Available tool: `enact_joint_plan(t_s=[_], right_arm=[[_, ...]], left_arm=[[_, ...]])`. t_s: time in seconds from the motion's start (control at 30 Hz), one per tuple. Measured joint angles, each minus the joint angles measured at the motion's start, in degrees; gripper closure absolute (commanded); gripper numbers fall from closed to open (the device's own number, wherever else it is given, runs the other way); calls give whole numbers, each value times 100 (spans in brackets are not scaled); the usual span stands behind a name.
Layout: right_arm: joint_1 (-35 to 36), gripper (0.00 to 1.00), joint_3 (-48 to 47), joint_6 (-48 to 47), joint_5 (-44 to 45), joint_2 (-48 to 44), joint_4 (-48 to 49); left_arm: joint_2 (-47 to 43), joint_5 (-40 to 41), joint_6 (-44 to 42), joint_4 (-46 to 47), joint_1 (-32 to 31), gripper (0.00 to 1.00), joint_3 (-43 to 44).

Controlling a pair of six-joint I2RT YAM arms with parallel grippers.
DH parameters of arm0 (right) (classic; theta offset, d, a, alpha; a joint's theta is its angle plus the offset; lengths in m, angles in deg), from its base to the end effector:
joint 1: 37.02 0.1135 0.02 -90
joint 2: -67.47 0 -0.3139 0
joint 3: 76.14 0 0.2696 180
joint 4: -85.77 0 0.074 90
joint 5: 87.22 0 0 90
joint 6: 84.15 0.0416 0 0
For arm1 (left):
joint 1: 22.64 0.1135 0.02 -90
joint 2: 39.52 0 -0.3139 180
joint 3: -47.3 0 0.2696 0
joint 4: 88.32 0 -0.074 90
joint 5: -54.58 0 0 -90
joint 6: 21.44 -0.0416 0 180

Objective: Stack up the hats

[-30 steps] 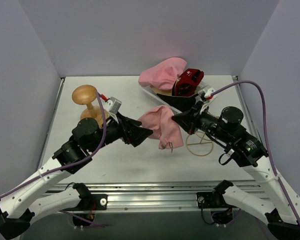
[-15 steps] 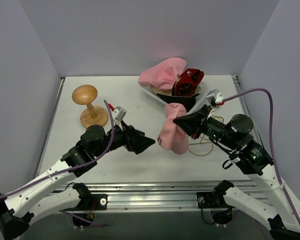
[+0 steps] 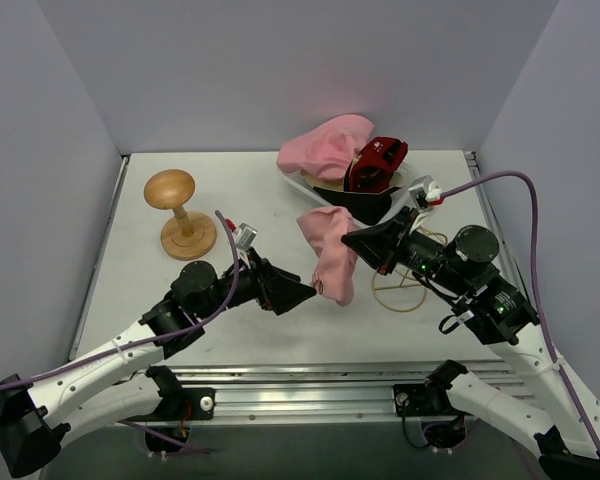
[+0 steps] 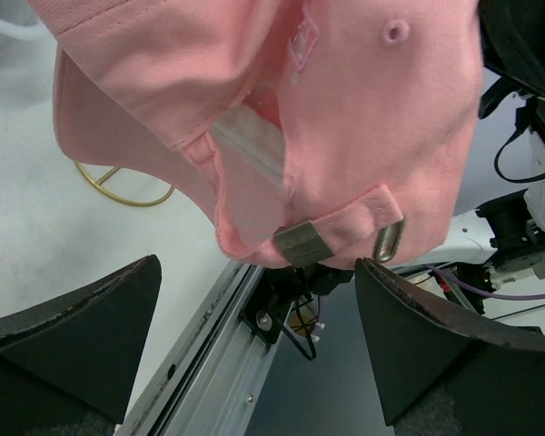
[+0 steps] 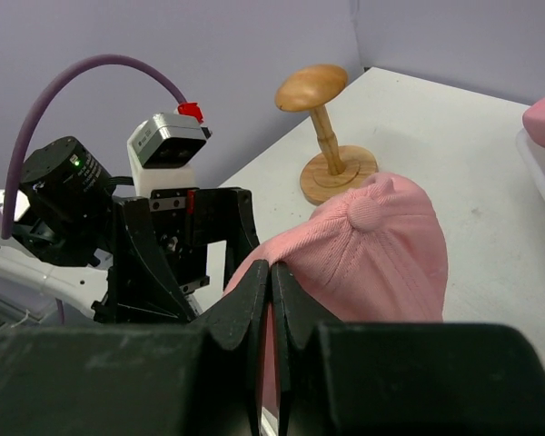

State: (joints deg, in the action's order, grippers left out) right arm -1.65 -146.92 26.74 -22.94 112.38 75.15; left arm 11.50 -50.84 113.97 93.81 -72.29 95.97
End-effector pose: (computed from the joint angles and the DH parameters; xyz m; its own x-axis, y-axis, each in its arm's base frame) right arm 0.1101 0.1003 0.4821 -0.1073 0.3178 -0.9421 -0.8827 0.4056 0.2374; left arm 0.1250 -0.1642 0.3460 -0.6475 -0.2981 -0.7013 0.6348 0.2980 -0.7129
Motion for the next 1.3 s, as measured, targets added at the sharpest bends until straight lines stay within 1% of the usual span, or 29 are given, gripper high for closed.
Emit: enact_joint_plan(t_s=[0.17,0.23,0.27,0.53,0.83,0.97,1.17,1.23,1.3], right_arm=[[4,100,0,42,35,-15,52],[9,100,0,61,42,-15,59],[11,100,0,74,42,-13,59],[37,100,2,199,59,-11,151],[72,100,-15,232,92,55,138],[74,100,-15,275,90,127,138],[133,100,2,374,83,149,227],[151,100,9,409,81,149,278],[168,100,9,446,81,149,315]], left_arm=[[-35,-146,-24,361,0,5,-31],[-28,-203,-48,472,0,11,-33],[-20,-225,-57,520,0,12,-33],[433,-446,-212,857,0,12,-33],[603,-780,-1040,852,0,12,-33],[514,-581,-1322,756,-2,14,-33],[400,-98,-1572,494,-2,25,31],[411,55,-1620,398,0,27,83],[428,164,-1646,354,-2,31,118]])
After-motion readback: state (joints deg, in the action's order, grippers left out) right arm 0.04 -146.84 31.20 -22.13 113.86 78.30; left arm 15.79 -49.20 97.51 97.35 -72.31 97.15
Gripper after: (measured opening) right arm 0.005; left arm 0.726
